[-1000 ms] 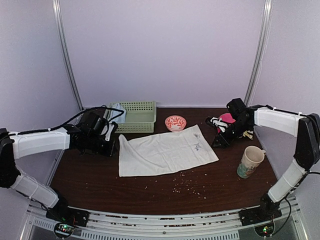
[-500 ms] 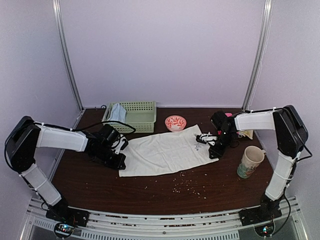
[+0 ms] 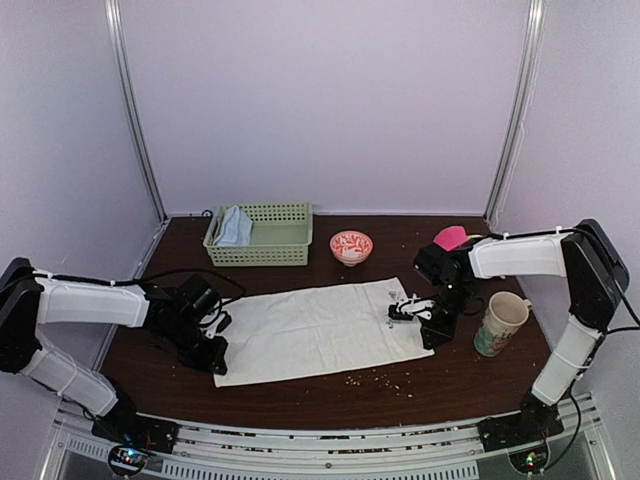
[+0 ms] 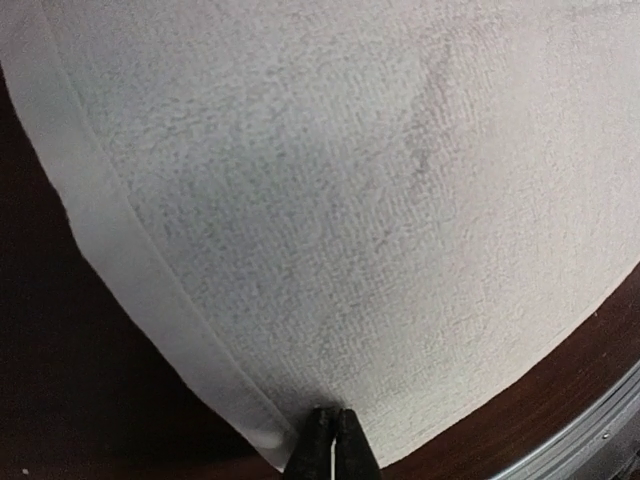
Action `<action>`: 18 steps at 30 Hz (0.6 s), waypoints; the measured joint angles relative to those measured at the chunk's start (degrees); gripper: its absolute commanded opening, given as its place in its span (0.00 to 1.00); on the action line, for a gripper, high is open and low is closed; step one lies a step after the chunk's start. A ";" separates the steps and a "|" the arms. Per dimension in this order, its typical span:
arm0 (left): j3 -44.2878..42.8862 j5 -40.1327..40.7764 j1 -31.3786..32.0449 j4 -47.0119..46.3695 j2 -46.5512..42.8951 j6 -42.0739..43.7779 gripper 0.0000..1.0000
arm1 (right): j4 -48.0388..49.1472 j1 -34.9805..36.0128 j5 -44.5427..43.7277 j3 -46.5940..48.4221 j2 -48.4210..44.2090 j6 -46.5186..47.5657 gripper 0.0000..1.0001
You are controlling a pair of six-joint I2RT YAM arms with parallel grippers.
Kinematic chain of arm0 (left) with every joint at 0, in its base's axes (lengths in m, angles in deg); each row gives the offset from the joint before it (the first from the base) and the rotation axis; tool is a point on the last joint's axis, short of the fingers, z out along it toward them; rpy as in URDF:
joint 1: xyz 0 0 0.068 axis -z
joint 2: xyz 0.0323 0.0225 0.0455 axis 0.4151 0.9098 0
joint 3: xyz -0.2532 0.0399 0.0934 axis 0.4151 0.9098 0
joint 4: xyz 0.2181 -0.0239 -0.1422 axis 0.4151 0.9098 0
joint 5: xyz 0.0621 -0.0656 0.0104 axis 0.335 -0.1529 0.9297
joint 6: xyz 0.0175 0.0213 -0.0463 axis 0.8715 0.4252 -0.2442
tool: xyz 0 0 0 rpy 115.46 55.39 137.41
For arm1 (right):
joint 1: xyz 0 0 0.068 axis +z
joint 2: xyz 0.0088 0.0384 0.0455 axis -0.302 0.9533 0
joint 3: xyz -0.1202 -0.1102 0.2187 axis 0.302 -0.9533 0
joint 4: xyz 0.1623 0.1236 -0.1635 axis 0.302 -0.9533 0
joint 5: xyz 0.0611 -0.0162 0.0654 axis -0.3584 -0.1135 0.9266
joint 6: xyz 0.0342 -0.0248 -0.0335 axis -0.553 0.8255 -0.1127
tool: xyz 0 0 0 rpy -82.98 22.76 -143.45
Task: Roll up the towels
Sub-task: Adjust the towel at the center of the board.
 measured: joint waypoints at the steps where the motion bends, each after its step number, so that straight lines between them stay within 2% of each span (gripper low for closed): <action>1: 0.46 0.28 0.00 2.05 -1.27 -0.85 0.05 | -1.11 0.52 0.59 0.00 -0.57 0.00 0.18; 5: 0.24 3.54 0.00 12.33 -7.06 -3.08 0.09 | -7.08 2.47 4.59 0.09 -4.00 0.48 0.22; 8: -3.43 7.54 0.00 17.44 -8.98 -2.62 0.30 | -12.24 2.99 8.57 1.36 -5.55 1.79 0.26; 11: -9.88 12.46 -0.46 19.45 -7.58 -1.40 0.42 | -14.25 2.80 10.21 5.53 -6.58 1.27 0.27; 13: -13.75 14.62 -1.55 18.58 -5.75 -0.39 0.43 | -14.10 2.29 10.49 10.01 -6.36 0.15 0.27; 17: -19.87 17.44 -4.48 14.78 -1.40 3.34 0.38 | -11.65 0.37 10.64 20.26 -3.21 -3.37 0.26; 18: -21.07 17.81 -4.98 12.79 -0.50 4.66 0.35 | -10.16 -0.28 10.64 22.49 -1.88 -4.61 0.32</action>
